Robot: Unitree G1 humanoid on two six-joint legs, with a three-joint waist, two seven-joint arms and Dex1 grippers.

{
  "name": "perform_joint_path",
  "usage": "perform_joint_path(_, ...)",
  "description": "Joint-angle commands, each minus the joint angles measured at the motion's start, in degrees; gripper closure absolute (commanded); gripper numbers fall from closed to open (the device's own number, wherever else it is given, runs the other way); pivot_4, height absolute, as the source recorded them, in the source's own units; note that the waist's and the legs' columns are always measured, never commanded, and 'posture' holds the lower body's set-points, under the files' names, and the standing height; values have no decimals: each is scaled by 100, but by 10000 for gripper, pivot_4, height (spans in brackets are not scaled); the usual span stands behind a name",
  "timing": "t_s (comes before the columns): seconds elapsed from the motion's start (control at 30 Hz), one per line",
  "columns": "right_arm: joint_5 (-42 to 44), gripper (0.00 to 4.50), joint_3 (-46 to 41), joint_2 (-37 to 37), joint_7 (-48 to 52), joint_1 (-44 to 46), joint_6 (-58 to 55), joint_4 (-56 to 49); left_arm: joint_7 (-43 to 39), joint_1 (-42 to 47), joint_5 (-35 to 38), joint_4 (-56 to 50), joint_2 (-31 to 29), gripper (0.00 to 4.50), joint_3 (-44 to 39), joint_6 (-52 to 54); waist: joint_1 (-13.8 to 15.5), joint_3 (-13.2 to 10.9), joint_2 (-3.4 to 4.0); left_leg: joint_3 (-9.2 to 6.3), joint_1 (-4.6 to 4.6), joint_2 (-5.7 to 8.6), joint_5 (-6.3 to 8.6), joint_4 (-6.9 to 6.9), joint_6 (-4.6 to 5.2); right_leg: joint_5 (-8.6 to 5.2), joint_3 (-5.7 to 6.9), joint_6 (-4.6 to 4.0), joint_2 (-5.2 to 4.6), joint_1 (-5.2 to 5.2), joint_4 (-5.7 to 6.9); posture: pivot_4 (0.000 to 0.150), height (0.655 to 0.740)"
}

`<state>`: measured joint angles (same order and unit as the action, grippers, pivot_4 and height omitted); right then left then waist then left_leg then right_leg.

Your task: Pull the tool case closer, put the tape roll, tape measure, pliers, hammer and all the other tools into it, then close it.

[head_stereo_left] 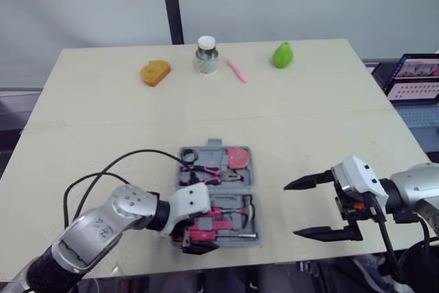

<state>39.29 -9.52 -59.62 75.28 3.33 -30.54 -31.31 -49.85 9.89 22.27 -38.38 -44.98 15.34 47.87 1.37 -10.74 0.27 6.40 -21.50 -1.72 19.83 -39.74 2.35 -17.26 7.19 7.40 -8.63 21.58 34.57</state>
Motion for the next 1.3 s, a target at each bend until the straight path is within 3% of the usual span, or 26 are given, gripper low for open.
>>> perform_joint_path(0.03, 219, 0, -157, 23, -76, 125, -77, 10, -155, -377, 373, 335, 304, 8885, -644, -730, -1, 0, 0, 0, 0, 0, 0, 0, 0, 0, 0, 0, -1, 0, -2, 1500, 7400)
perform_joint_path(0.27, 258, 0, -140, 22, -94, 277, -161, 178, -541, -984, 46, 1173, 498, 44608, -608, -2110, 5, 0, 0, 0, 0, 2, 2, 0, 2, 0, 1, 0, -7, 0, -7, 1500, 7400)
perform_joint_path(1.3, 356, 0, -268, -55, -390, 143, -289, -92, -674, -1156, -1110, 2207, 490, 44608, 486, -2701, -5, 1, 2, 3, 1, 6, 16, 3, 2, -1, -16, -3, -68, 2, -10, 1500, 7400)
